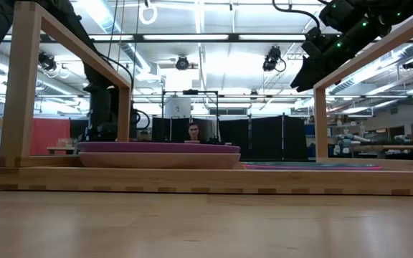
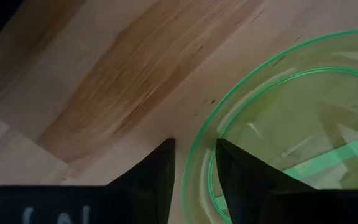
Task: Place and stack plates onto a shelf
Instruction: Stack the green plate on top of the blue plate on the shelf
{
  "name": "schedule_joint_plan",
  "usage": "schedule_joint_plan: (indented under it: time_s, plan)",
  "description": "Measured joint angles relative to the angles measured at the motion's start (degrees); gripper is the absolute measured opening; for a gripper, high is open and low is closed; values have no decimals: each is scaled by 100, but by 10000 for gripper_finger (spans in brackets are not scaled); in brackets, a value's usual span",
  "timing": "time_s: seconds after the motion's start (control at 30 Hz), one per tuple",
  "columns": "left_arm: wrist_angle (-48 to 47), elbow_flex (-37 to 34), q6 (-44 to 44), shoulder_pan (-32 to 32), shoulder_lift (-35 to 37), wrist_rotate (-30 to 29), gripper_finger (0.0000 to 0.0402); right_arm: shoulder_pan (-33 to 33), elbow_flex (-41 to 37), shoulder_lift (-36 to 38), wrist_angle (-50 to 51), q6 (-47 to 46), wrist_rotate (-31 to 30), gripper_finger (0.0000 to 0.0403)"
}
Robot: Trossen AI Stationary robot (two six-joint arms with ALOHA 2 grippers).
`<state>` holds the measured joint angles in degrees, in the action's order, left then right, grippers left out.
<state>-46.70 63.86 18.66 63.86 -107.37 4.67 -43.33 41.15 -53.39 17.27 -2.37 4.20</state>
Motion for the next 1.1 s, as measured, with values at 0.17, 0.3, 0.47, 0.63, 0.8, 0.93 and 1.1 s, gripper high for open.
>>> schedule_joint_plan:
  time_s: [0.17,0.3,0.47,0.63,0.8,0.93,1.1]
  plan:
    - [31,0,70,0,-2,-36,79,2,0,-2,-1,0,1,194]
    - [54,0,77,0,-4,-98,43,1,0,0,1,0,1,194]
    - [128,0,78,0,-2,-159,11,0,0,-1,1,0,-1,194]
    - [84,91,-29,-1,-2,-173,6,1,0,-1,0,-2,-1,194]
    - [-34,572,-394,0,-22,-210,6,2,0,0,-1,-62,-1,194]
    - [-82,1069,-775,-14,-22,-204,6,2,0,0,-10,-63,-1,194]
    - [-127,1753,-1108,-95,-20,-97,6,2,2,-28,-262,-298,-1,194]
